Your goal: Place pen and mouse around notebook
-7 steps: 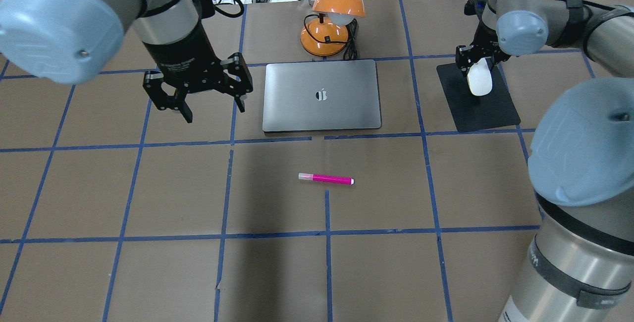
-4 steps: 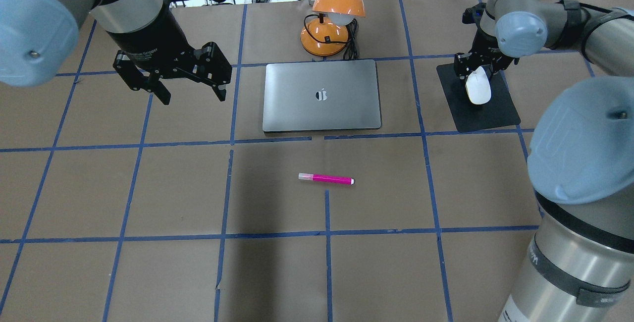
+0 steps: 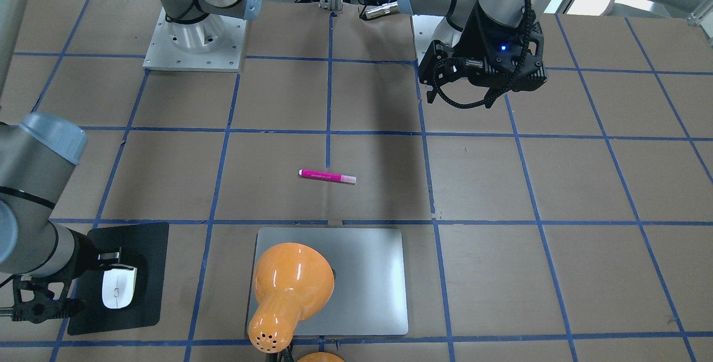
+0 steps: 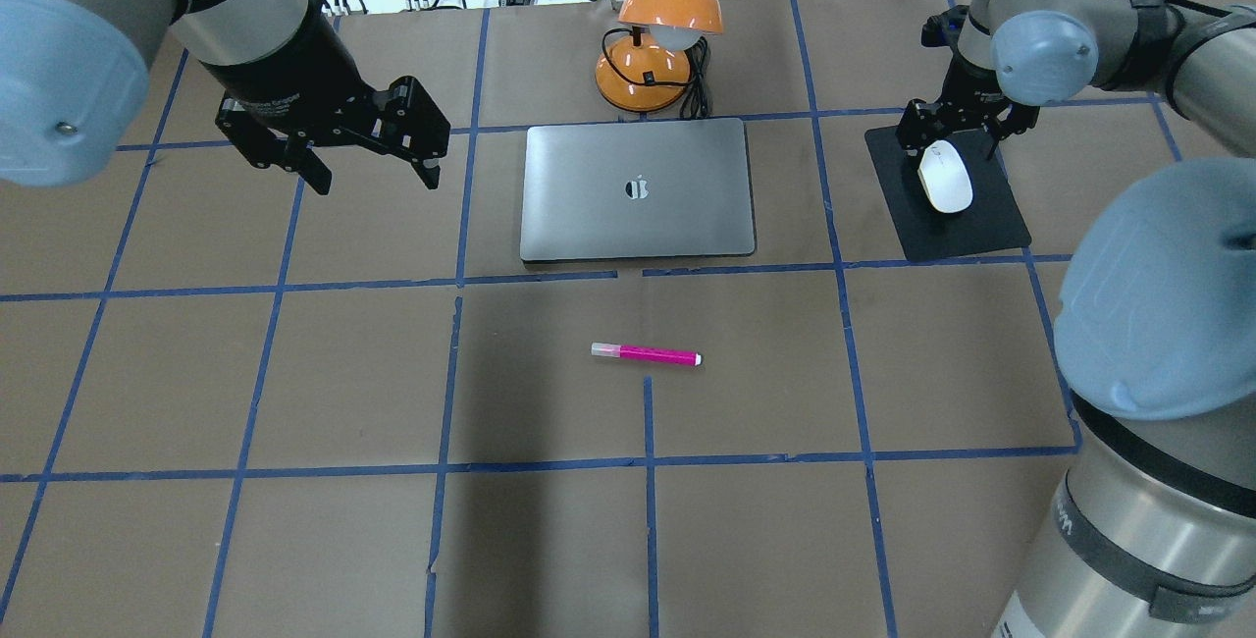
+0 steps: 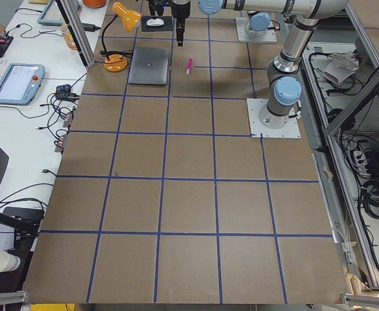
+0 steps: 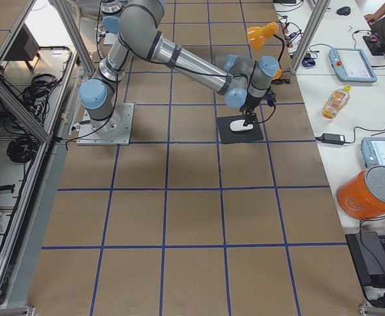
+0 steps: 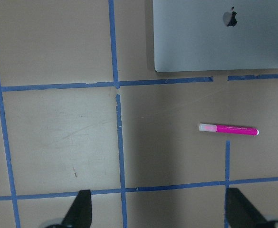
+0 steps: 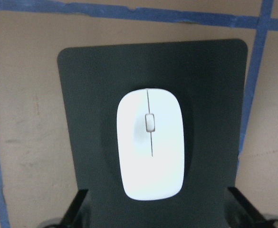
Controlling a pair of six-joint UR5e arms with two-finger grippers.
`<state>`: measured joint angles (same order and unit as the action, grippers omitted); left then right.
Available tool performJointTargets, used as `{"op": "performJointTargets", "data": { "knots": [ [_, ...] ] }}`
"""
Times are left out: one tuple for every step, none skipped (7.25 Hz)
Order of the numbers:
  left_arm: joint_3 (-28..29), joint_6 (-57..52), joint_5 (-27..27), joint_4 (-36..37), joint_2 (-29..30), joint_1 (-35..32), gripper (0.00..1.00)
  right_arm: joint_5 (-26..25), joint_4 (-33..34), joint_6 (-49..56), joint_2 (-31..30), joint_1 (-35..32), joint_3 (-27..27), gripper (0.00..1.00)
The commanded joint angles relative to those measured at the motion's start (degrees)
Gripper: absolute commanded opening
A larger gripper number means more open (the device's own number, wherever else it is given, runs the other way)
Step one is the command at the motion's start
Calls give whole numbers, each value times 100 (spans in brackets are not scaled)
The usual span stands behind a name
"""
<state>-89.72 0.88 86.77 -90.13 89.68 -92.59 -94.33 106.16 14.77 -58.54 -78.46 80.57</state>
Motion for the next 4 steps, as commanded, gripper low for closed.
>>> {"op": "performJointTargets", "data": {
  "knots": [
    [-2,9,6,22,6,4,100,81,-1258,-950,-1251,-63,20,100],
    [-2,17,6,22,6,4,100,73,-1709,-1219,-1648,-281,29,100],
    [-2,17,24,22,6,4,100,64,-1974,-1430,-2018,-527,47,100],
    [-2,26,119,22,6,4,100,64,-2038,-1702,-2413,-651,247,100]
  ]
}}
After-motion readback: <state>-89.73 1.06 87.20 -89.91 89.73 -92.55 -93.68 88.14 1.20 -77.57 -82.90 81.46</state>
